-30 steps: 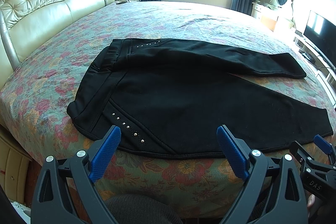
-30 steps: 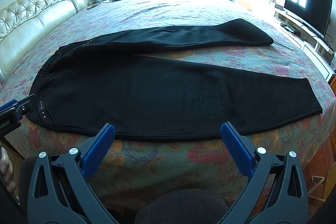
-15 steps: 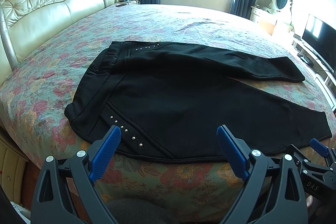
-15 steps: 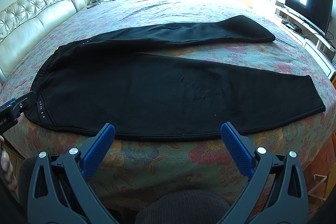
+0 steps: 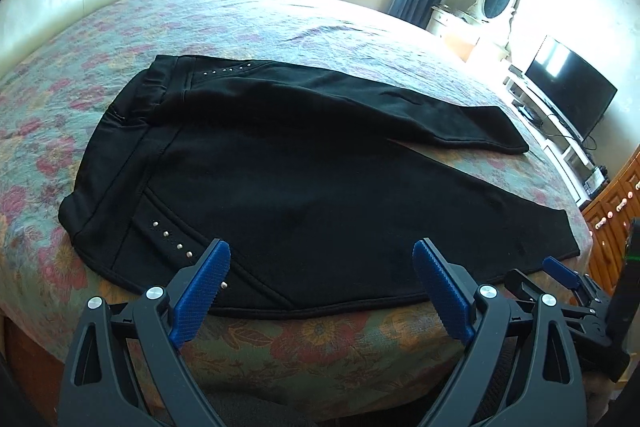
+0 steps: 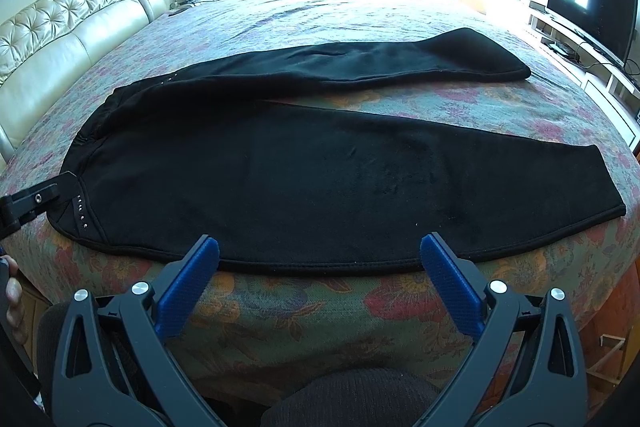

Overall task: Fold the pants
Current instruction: 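Lower the left tool to the trousers' waistband and close on it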

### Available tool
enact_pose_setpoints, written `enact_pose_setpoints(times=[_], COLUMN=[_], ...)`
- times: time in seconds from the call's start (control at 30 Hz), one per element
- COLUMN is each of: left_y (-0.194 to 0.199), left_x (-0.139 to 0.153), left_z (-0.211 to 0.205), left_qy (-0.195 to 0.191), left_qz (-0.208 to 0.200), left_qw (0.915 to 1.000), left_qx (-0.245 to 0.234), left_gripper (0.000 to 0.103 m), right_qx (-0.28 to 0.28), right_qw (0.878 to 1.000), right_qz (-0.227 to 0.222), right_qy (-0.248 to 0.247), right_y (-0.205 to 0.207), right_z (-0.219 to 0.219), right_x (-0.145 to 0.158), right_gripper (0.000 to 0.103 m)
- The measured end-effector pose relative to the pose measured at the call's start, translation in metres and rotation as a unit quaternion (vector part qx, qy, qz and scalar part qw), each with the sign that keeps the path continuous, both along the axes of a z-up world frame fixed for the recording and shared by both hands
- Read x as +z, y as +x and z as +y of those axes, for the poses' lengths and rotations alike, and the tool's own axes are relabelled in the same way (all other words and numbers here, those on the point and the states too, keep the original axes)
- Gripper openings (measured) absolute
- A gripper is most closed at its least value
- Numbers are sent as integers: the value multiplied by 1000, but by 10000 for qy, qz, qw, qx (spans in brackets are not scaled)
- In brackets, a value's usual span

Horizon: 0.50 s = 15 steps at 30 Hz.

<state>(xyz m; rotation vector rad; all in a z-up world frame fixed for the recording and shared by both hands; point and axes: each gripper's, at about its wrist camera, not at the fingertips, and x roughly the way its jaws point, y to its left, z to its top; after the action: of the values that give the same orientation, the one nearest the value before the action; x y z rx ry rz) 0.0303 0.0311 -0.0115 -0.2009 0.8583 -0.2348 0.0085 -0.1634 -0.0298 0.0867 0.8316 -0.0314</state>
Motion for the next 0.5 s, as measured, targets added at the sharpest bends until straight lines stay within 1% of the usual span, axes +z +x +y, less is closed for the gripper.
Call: enact_pose_setpoints(times=[0.07, 0.17, 0.23, 0.33, 0.4, 0.5], left_y=[16, 50, 79, 127, 163, 217], left_x=[2, 8, 13, 18, 12, -13], left_z=[20, 65, 102, 159, 194, 231], left_qy=[-36, -182, -383, -660, -773, -700], left_qz=[42, 108, 105, 64, 97, 491], left_qw=[9999, 9989, 9976, 9933, 9902, 9871], left_qx=[144, 409, 575, 949, 1159, 1354], left_gripper=[92, 92, 92, 92, 92, 92], right_qx=[39, 72, 93, 148, 212, 332], right_qw=[10000, 10000, 9999, 9998, 9997, 9993], right_qz=[16, 28, 34, 50, 86, 106], right_qy=[-12, -9, 33, 116, 130, 125], right_y=[4, 13, 20, 31, 40, 52], right_z=[0, 1, 2, 5, 9, 17], right_x=[1, 4, 6, 8, 9, 10], right_gripper=[101, 101, 101, 101, 101, 101])
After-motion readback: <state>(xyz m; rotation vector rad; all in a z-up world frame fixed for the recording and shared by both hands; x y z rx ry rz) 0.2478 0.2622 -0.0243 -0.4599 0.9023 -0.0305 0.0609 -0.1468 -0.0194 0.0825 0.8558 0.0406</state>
